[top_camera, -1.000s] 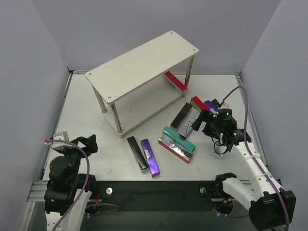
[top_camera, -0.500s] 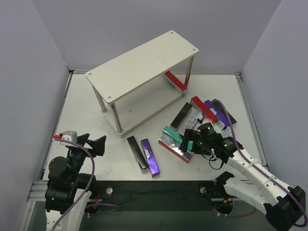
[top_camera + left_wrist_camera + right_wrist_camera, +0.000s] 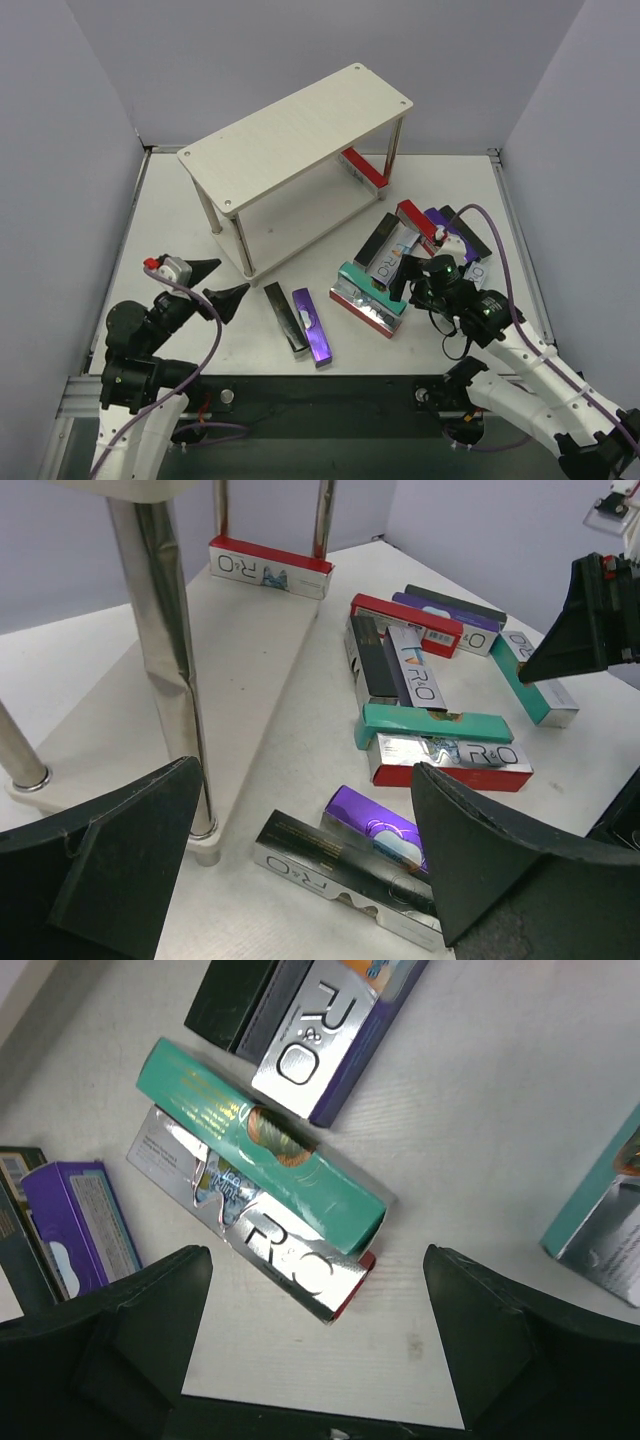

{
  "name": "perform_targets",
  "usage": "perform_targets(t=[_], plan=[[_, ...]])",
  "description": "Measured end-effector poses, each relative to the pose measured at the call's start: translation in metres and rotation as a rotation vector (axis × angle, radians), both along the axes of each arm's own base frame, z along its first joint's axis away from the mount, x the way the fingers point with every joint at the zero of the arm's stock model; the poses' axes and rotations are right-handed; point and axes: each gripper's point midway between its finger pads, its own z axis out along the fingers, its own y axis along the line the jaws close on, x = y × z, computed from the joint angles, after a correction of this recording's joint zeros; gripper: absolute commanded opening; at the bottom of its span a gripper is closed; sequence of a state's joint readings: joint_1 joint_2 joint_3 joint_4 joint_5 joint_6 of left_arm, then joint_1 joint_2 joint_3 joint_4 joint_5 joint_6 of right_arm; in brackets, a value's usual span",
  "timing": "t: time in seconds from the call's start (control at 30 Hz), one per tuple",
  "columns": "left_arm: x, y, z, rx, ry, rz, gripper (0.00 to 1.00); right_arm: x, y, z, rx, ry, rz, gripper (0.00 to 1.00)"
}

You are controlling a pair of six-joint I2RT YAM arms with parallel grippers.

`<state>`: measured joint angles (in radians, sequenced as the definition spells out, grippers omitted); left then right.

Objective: Place and organize the toothpastes onto the shelf
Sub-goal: Pick up the toothpaste from the center of the board.

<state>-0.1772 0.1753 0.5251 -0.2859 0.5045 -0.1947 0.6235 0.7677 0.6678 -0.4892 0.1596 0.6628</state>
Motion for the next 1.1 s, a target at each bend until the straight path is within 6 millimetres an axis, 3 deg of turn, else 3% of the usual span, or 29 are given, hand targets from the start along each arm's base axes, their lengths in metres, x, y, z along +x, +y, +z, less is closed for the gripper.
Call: perform_targets(t=[0.2, 0.3, 0.4, 0.5, 0.6, 0.77, 0.9, 1.1], plan=[[0.018, -0.021, -0.003, 0.042, 0.050, -0.104, 0.97, 0.010, -0.013, 0.020, -0.042, -0.091, -0.032, 0.92], [0.029, -0.047, 0.002, 0.092, 0.101, -0.207, 0.97, 0.011, -0.018, 0.028, -0.044, -0.132, -0.047, 0.92], [0.034, -0.087, 0.012, 0.182, 0.081, -0.317, 0.97, 0.011, -0.025, 0.040, -0.036, -0.185, -0.066, 0.92], [0.017, -0.144, 0.014, 0.309, 0.014, -0.477, 0.97, 0.010, -0.032, 0.048, -0.027, -0.230, -0.089, 0.91], [0.006, -0.191, 0.003, 0.440, -0.041, -0.586, 0.97, 0.007, -0.040, 0.052, -0.022, -0.267, -0.118, 0.91], [0.004, -0.242, -0.055, 0.671, -0.044, -0.722, 0.97, 0.002, -0.051, 0.048, -0.027, -0.293, -0.149, 0.91], [0.006, -0.256, -0.111, 0.827, -0.009, -0.829, 0.97, -0.002, -0.056, 0.043, -0.026, -0.294, -0.170, 0.91], [0.013, -0.270, -0.164, 0.994, 0.028, -0.959, 0.93, -0.006, -0.060, 0.036, -0.014, -0.286, -0.195, 0.91]])
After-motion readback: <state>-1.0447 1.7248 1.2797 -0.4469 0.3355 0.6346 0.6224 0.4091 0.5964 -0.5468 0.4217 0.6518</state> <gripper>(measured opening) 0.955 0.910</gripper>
